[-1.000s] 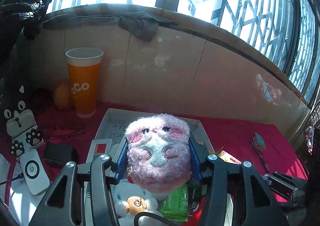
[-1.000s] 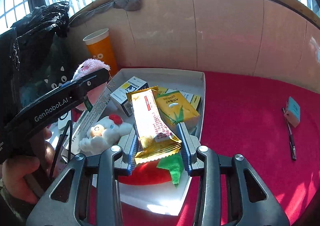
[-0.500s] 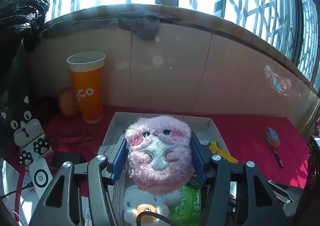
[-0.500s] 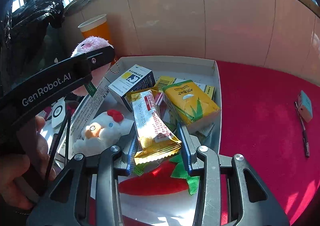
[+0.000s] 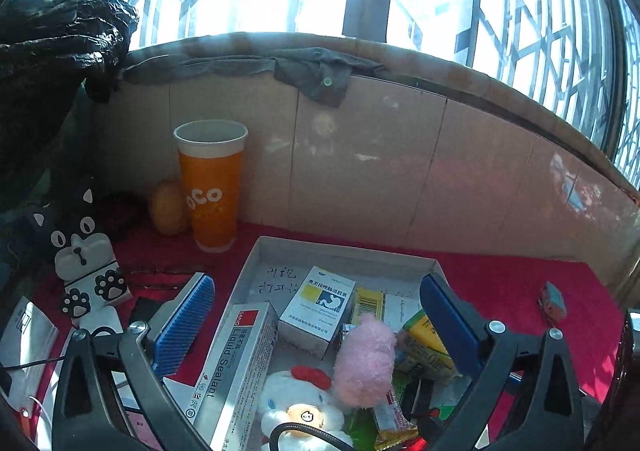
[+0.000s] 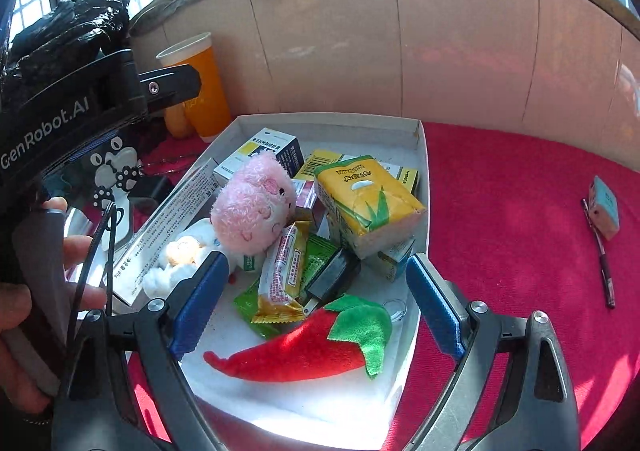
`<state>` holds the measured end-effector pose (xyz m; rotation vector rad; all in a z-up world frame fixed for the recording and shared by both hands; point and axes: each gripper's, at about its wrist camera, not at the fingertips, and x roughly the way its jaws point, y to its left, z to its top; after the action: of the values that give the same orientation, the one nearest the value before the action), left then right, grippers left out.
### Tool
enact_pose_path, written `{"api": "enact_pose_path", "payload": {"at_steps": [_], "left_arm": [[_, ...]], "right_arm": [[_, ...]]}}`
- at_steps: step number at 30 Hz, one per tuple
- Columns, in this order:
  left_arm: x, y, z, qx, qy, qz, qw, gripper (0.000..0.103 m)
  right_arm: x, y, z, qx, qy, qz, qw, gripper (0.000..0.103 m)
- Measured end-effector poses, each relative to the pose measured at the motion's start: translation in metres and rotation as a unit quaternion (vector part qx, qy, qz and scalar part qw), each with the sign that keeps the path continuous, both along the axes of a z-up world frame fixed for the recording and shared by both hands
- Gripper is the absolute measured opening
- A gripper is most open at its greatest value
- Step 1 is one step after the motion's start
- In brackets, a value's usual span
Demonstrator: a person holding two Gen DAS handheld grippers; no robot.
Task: Organize objects
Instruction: 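Move both open tools back over the blue tissue box and black pen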
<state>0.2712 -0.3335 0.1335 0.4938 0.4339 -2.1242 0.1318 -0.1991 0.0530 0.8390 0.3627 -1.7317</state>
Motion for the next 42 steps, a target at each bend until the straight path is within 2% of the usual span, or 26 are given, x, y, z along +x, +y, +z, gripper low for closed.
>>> {"api": "enact_pose_path", "payload": {"at_steps": [7,17,23,28,34,38,42], "left_arm": [[-0.018,0.021,0.009,-0.011,-0.002,-0.024,0.9996,0.103],[-0.066,0.06,0.013,-0.018,-0.02,-0.08,0.9964,0.103],[-0.107,0.087,-0.001,0.008,-0.039,-0.135,0.99,0.103],[-0.153,0.113,-0.025,0.037,-0.065,-0.195,0.978,0.103],[-0.21,0.149,-0.053,0.054,-0.1,-0.253,0.9606,0.103],[-0.233,0.159,-0.067,0.058,-0.115,-0.26,0.9568,0.103],[-0.248,0.158,-0.076,0.061,-0.128,-0.255,0.9566,0.103]], "right_arm": [[-0.02,0.021,0.009,-0.015,0.003,-0.028,0.999,0.091],[-0.089,0.072,0.014,-0.029,-0.011,-0.113,0.993,0.091],[-0.149,0.109,0.021,-0.031,0.002,-0.176,0.984,0.091],[-0.211,0.138,0.019,-0.025,-0.005,-0.239,0.971,0.091],[-0.273,0.158,0.001,-0.002,-0.05,-0.277,0.96,0.091],[-0.304,0.162,-0.014,-0.007,-0.099,-0.282,0.954,0.091],[-0.319,0.157,-0.026,-0.022,-0.135,-0.281,0.95,0.091]]}}
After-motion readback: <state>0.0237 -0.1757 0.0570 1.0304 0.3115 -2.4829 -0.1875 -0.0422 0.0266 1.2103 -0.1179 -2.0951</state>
